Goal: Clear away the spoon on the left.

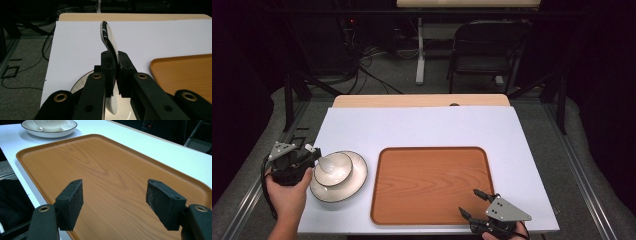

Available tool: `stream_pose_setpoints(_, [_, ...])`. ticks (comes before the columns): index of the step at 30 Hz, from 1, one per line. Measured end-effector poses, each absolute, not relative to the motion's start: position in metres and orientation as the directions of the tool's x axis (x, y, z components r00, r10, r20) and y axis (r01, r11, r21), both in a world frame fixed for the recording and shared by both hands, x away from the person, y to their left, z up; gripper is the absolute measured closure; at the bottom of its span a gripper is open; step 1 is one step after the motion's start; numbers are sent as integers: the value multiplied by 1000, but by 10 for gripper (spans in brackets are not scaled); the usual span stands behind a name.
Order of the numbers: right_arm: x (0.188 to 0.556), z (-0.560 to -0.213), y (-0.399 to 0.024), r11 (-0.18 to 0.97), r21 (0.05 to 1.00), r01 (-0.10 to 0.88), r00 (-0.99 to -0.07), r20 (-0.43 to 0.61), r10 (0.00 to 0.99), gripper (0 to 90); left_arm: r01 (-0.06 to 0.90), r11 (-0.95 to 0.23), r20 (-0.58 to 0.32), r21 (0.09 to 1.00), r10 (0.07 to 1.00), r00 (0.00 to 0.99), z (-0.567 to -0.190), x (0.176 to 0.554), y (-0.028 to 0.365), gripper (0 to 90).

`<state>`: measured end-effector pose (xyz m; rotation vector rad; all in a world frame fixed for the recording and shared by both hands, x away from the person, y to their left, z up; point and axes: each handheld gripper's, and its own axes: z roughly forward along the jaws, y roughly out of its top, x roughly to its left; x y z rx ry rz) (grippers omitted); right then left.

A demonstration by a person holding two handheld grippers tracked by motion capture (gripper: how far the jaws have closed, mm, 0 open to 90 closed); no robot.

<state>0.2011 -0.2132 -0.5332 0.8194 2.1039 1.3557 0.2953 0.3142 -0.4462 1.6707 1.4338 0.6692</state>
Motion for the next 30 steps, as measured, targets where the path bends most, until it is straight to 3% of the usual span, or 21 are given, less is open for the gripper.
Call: stream_pose_setpoints(30, [201, -533, -213, 323, 922, 216, -691, -89, 717, 298, 507, -168, -62, 845, 912, 406, -402, 296, 256, 852])
